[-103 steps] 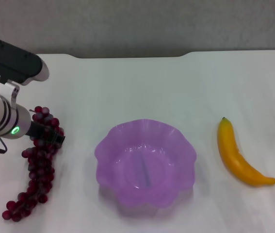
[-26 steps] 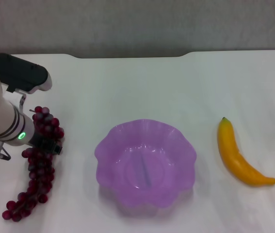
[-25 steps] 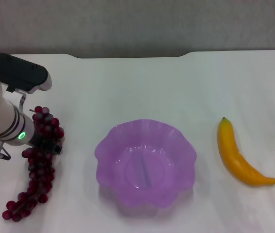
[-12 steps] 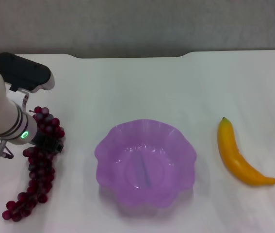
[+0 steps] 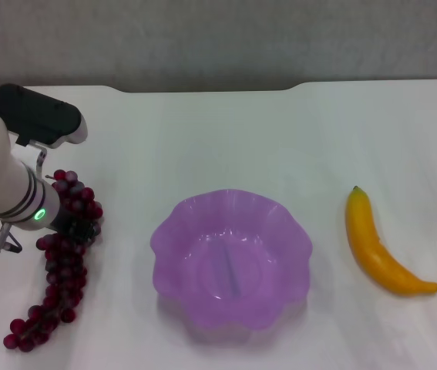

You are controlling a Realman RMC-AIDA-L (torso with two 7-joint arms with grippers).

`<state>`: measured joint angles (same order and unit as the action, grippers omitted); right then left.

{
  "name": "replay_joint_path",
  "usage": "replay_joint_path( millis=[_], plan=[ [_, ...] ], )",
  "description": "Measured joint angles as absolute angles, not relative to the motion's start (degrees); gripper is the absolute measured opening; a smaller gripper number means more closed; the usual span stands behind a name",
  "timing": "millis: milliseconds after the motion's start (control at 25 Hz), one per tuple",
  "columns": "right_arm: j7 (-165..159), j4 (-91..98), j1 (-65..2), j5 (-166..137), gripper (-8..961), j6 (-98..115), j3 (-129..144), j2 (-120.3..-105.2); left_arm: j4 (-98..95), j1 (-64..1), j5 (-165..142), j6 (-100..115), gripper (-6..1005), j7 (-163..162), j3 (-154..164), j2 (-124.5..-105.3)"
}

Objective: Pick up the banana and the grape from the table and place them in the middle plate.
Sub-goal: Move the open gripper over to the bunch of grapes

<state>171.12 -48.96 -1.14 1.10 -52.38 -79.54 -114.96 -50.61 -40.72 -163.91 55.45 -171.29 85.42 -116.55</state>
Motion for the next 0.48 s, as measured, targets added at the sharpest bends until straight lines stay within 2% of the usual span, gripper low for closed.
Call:
replay_joint_path(
  millis=[160,480],
  plan=[
    [171.1,-49.0,-1.1,1.1,836,-52.4,-79.5,-114.96,-50.5,-40.8,-164.0,55.5,396,-171.3,85.5,-116.55],
    [171.1,-49.0,-1.1,1.0,835,-52.5,-79.5,-114.96,-50.2,-40.8,-164.2,55.5,339,-170.9,86.0,-116.54]
  ],
)
